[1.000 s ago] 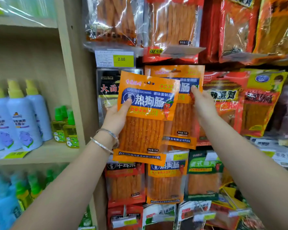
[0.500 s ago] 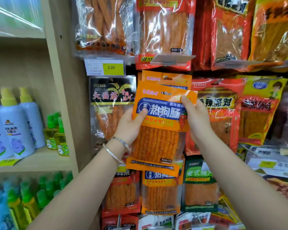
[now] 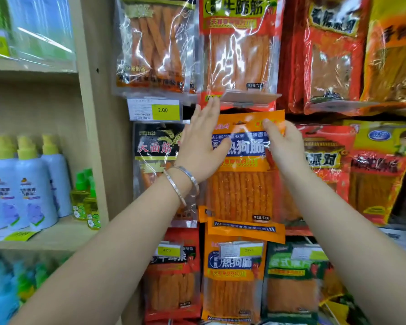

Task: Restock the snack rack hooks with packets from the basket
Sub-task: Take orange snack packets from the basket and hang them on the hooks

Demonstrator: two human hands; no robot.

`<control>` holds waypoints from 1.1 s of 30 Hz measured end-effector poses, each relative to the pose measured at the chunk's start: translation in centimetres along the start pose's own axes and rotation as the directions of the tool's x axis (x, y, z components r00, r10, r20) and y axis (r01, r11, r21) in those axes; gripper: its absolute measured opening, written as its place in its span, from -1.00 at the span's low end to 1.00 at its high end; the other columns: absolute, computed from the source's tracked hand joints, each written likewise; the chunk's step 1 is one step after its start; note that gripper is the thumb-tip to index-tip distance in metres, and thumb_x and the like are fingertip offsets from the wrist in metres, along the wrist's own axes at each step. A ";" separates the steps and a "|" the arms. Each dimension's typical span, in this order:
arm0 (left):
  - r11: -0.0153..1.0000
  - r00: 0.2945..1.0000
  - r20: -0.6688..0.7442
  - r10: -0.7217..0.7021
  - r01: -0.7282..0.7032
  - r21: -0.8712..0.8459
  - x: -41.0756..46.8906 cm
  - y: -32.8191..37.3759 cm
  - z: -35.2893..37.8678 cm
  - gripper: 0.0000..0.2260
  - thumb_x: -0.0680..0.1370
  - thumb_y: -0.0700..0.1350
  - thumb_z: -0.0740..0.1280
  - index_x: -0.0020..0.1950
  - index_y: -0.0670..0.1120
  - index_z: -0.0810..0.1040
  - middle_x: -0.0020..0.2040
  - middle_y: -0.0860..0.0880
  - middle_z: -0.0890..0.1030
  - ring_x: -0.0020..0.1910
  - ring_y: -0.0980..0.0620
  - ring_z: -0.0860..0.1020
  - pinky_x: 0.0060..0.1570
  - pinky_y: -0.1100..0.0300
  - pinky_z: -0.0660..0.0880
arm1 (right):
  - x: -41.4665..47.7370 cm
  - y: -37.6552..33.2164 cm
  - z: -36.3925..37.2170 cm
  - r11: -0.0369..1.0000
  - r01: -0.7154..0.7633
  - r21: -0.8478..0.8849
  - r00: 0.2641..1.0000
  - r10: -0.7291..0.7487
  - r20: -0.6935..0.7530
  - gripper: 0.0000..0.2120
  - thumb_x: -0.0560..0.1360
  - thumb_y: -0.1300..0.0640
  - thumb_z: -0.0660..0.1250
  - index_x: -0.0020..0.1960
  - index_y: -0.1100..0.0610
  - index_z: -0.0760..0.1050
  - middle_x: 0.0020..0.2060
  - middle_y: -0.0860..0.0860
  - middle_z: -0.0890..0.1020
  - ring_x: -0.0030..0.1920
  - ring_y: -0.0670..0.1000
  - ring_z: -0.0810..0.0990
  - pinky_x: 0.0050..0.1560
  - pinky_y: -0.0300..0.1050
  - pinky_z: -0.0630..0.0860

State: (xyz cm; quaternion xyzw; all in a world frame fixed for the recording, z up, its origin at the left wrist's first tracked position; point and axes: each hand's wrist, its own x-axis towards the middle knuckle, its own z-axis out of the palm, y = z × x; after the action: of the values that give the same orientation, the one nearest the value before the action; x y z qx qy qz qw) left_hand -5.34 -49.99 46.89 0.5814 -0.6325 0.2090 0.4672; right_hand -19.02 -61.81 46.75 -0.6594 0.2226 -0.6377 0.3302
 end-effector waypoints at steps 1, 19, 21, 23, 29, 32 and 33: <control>1.000 1.000 0.000 0.004 -0.004 -0.005 -0.2 0.0 0.1 -0.32 0.54 -0.10 0.25 0.55 -0.02 -0.07 0.56 0.04 -0.01 0.53 -0.01 -0.13 0.49 -0.06 -0.06 | 0.3 0.1 0.1 1.000 -0.015 -0.005 1.000 0.015 0.014 -0.76 0.54 0.00 0.27 -0.25 0.10 0.47 -0.33 -0.01 0.57 -0.34 -0.24 0.49 -0.23 -0.19 0.40; 0.893 0.980 0.200 0.010 -0.099 0.439 -8.5 -6.1 6.5 -0.27 0.41 -0.16 0.40 0.52 -0.09 0.15 0.55 -0.11 0.05 0.48 0.01 -0.02 0.42 -0.02 -0.03 | -6.1 8.7 0.0 0.603 0.506 -0.617 0.841 -0.503 0.198 -0.52 0.41 0.17 0.42 0.30 0.20 0.43 0.27 0.19 0.46 0.31 0.14 0.35 0.30 0.08 0.31; 0.859 0.978 0.206 -0.012 -0.096 0.503 -9.0 -6.7 7.1 -0.25 0.41 -0.13 0.40 0.53 -0.10 0.12 0.54 -0.11 0.01 0.50 -0.04 0.02 0.42 -0.04 -0.07 | -7.1 9.9 0.2 0.559 0.540 -0.629 0.838 -0.426 0.340 -0.47 0.41 0.13 0.42 0.35 0.18 0.41 0.38 0.17 0.39 0.42 0.15 0.28 0.39 0.07 0.23; 0.833 0.969 0.242 -0.047 -0.095 0.544 -8.8 -7.6 7.6 -0.25 0.48 -0.04 0.31 0.55 -0.05 -0.03 0.51 -0.02 -0.21 0.53 -0.04 -0.05 0.42 0.00 -0.19 | -7.6 10.7 0.3 0.534 0.541 -0.650 0.841 -0.355 0.408 -0.36 0.39 0.07 0.45 0.42 0.13 0.33 0.46 0.17 0.26 0.49 0.16 0.14 0.38 0.05 0.14; 0.810 0.941 0.318 -0.115 -0.097 0.579 -7.3 -8.6 8.2 -0.14 0.49 0.14 0.31 0.54 -0.06 -0.22 0.55 -0.06 -0.25 0.54 -0.06 -0.15 0.43 0.03 -0.25 | -7.4 11.1 0.9 0.430 0.534 -0.728 0.845 -0.273 0.459 -0.17 0.30 -0.07 0.53 0.47 0.10 0.26 0.49 0.20 0.18 0.49 0.18 0.09 0.32 0.13 0.30; 0.820 0.936 0.331 -0.123 -0.092 0.565 -7.1 -8.3 8.1 -0.15 0.51 0.10 0.31 0.54 -0.07 -0.22 0.55 -0.07 -0.25 0.54 -0.05 -0.16 0.45 0.01 -0.22 | -7.6 10.6 1.2 0.390 0.513 -0.764 0.858 -0.215 0.466 -0.19 0.33 -0.07 0.51 0.47 0.12 0.27 0.48 0.21 0.19 0.49 0.23 0.14 0.35 0.12 0.30; 0.832 0.933 0.339 -0.122 -0.090 0.548 -7.0 -8.0 7.9 -0.16 0.51 0.07 0.32 0.54 -0.07 -0.21 0.55 -0.07 -0.24 0.54 -0.05 -0.16 0.46 0.00 -0.21 | -7.7 10.3 1.2 0.389 0.502 -0.772 0.864 -0.185 0.468 -0.20 0.35 -0.07 0.50 0.48 0.11 0.25 0.49 0.20 0.17 0.50 0.22 0.12 0.35 0.12 0.31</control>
State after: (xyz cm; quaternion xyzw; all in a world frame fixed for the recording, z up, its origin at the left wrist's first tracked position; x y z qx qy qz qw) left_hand -1.46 -54.46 35.09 0.7252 -0.6141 0.2693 0.1563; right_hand -17.20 -63.17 34.08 -0.8542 0.3189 -0.3756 -0.1658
